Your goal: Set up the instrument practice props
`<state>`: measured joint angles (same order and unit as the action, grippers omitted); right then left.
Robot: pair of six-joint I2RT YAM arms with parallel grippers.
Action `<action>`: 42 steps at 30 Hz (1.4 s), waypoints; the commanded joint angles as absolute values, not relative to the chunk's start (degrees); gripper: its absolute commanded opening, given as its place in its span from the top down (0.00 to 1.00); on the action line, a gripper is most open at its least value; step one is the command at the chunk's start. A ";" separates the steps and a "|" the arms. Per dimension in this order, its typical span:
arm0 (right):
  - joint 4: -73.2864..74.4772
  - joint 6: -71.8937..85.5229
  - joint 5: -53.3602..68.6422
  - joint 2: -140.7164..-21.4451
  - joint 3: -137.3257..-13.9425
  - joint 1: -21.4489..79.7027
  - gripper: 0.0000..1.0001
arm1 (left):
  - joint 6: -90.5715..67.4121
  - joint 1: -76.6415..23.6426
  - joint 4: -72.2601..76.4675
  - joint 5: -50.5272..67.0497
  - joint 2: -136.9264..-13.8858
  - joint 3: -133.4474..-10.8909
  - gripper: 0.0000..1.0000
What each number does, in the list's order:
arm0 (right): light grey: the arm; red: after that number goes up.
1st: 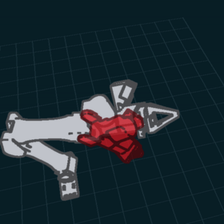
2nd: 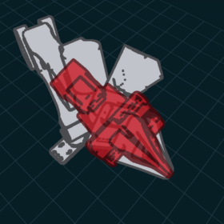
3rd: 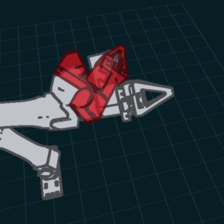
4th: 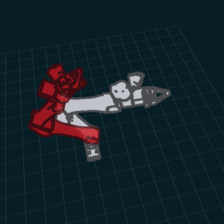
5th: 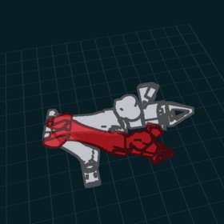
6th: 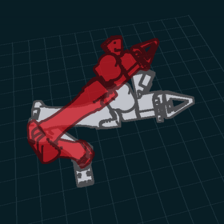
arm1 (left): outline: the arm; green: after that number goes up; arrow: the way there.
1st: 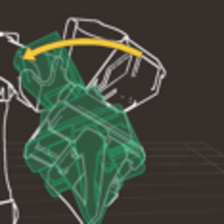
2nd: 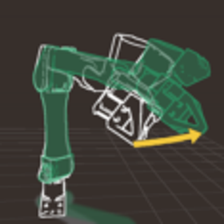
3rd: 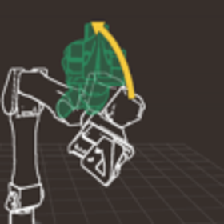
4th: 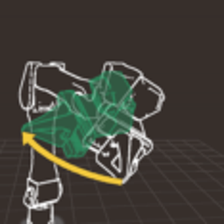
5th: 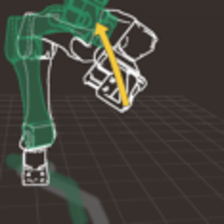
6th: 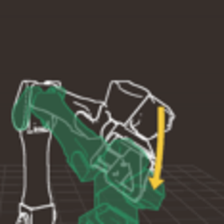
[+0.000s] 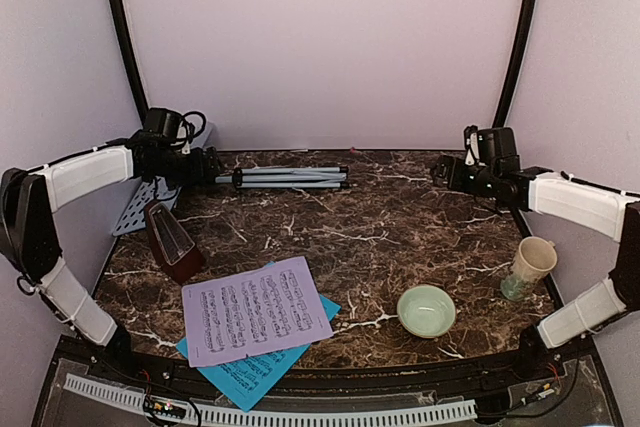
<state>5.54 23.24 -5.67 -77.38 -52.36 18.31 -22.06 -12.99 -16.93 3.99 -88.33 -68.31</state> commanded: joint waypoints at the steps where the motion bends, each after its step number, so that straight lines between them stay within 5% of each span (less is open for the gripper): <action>1: 0.33 23.41 -7.93 -80.18 -55.57 18.96 0.00 | -25.04 -11.88 -19.23 3.54 -91.60 -75.25 0.01; 8: -3.24 19.93 -4.31 -83.06 -58.40 19.29 0.00 | -23.87 -11.09 -22.77 -5.24 -94.55 -81.91 0.01; 25: -12.73 23.11 15.26 -89.77 -58.44 20.06 0.00 | -10.82 -0.67 -32.84 1.16 -103.54 -94.38 0.02; 37: -14.47 23.70 19.43 -90.72 -58.71 21.14 0.00 | -6.71 -0.24 -35.15 3.64 -115.38 -103.53 0.12; 42: -15.03 24.21 20.79 -90.88 -58.41 21.10 0.00 | -7.17 0.60 -33.62 10.13 -117.68 -104.32 0.27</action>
